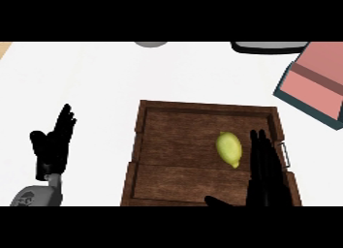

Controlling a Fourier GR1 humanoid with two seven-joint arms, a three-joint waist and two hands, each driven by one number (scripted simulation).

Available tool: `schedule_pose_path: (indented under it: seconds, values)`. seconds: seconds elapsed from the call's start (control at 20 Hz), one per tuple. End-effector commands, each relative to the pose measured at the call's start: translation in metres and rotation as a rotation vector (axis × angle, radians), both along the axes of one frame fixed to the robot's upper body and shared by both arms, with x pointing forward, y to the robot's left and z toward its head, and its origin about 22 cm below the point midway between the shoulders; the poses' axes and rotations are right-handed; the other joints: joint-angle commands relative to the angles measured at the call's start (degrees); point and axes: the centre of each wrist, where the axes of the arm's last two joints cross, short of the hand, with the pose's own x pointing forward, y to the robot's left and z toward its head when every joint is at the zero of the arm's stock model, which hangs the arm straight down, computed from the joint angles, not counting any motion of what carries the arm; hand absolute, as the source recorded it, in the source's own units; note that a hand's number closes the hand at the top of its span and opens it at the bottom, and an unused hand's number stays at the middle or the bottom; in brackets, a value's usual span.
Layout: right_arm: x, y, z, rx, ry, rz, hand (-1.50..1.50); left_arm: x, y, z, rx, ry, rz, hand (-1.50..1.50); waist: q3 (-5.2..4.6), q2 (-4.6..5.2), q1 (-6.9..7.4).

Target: Pick the lemon from the tray and place it in the cardboard box

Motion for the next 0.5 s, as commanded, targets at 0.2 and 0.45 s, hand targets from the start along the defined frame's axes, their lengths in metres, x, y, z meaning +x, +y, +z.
schedule_pose_path:
  seconds: [0.2,0.45]
  values:
    - [0.018,-0.004,-0.023,-0.037,0.059,-0.019,-1.5,-0.004,0.0,-0.018,0.01,-0.009,0.004,0.0,-0.01,0.04,-0.04]
    - [0.027,0.004,-0.021,-0.04,0.061,-0.024,-1.5,0.001,0.001,-0.003,-0.01,-0.004,-0.008,0.0,-0.01,0.0,0.04]
